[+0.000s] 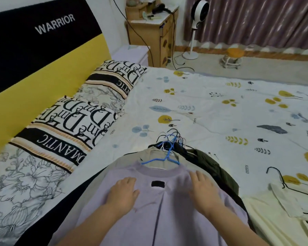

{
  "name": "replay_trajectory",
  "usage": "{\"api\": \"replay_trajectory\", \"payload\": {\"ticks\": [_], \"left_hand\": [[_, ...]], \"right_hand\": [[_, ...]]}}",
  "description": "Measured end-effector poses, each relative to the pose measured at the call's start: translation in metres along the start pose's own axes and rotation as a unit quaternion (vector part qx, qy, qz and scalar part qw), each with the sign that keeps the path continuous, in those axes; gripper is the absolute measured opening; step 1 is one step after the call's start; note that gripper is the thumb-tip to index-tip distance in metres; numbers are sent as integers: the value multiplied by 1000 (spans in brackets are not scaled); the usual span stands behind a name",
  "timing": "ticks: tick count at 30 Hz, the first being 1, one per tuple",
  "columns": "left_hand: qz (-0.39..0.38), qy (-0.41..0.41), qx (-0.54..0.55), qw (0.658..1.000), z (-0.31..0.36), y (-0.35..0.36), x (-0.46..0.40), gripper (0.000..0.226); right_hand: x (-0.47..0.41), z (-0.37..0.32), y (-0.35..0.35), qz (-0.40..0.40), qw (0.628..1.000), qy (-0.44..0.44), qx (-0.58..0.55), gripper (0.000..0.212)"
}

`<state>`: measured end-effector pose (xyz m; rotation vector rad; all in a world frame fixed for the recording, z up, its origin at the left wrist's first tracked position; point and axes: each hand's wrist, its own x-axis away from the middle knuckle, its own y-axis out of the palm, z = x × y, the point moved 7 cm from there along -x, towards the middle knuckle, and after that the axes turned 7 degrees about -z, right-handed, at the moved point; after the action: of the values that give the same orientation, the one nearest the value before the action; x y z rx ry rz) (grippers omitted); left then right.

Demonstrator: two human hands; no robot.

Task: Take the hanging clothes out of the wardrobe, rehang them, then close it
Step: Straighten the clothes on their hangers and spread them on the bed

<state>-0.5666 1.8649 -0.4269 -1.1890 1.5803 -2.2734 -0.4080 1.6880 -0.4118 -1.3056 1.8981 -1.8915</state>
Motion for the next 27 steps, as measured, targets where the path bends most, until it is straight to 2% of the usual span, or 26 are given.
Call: {"api": "replay_trajectory", "payload": {"ticks": [7, 10, 12, 14, 16, 19, 24, 25, 27], "left_hand": [[38, 4, -25, 999, -40, 5, -72, 57], [20, 6, -34, 999, -44, 17, -91, 63], [19, 6, -35, 999, -46, 21, -100, 57], [52, 2, -16, 998, -45, 13, -103, 46], [59, 0, -32, 998, -42, 3, -101, 34], [56, 10, -21, 998, -42, -6, -92, 27], [165, 79, 88, 979, -37, -51, -42, 13], [188, 97, 102, 972, -35, -62, -30, 14], [228, 120, 108, 960, -32, -81, -8, 14]], "right_hand": [[-45, 19, 35, -32, 994, 102, 13, 68], [-51, 22, 43, -26, 992, 117, 49, 65], [-52, 21, 41, 2, 991, 119, 55, 55], [-52, 20, 37, 34, 990, 126, 60, 42], [-48, 17, 27, 101, 986, 126, 51, 30], [-42, 16, 22, 151, 981, 116, 38, 41], [-20, 17, 10, 164, 980, 109, 3, 53], [-13, 17, 5, 170, 980, 101, -8, 50], [7, 15, -12, 191, 978, 77, -23, 31]]}}
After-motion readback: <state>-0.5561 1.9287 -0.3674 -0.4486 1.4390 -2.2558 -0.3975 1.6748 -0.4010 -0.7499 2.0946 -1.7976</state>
